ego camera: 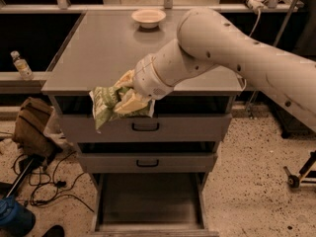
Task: Place green jalapeno chip bag into bottom drawer
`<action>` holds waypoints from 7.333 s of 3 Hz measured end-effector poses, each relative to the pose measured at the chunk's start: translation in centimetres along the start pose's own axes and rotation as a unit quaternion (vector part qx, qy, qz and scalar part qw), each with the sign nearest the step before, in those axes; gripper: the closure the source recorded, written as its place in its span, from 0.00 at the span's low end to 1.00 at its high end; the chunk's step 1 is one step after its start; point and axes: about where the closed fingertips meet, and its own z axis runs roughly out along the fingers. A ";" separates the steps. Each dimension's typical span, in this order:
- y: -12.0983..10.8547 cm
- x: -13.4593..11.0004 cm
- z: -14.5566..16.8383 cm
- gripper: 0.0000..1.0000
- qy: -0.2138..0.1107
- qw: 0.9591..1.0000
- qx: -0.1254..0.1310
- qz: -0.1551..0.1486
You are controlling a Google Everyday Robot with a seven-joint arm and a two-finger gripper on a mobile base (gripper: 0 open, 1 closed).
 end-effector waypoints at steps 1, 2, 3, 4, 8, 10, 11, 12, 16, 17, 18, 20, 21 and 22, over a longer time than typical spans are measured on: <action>0.3 0.1 0.4 1.00 -0.001 1.000 0.000 0.002; 2.9 1.6 2.9 1.00 -0.008 1.000 -0.006 0.021; 7.0 4.0 7.5 1.00 -0.002 0.997 -0.032 0.071; 10.1 5.6 10.9 1.00 0.004 0.991 -0.056 0.125; 18.8 14.3 22.7 1.00 -0.024 0.983 -0.029 0.180; 17.2 14.9 23.4 1.00 -0.029 0.982 0.008 0.188; 17.0 16.1 25.2 1.00 -0.050 0.979 0.017 0.197; 16.4 19.1 29.3 1.00 -0.081 0.972 0.053 0.212; 20.2 27.2 35.8 1.00 -0.083 0.948 0.103 0.290; 22.8 30.9 36.7 1.00 -0.059 0.936 0.122 0.324; 25.1 34.5 37.7 1.00 -0.041 0.922 0.139 0.359; 23.4 39.0 39.9 1.00 -0.029 0.913 0.145 0.381; 22.0 40.4 40.9 1.00 -0.031 0.909 0.145 0.389; 22.5 42.1 41.5 1.00 -0.034 0.897 0.144 0.417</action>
Offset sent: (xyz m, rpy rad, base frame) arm -0.0591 0.0181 -0.1345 0.0557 0.1442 -0.0559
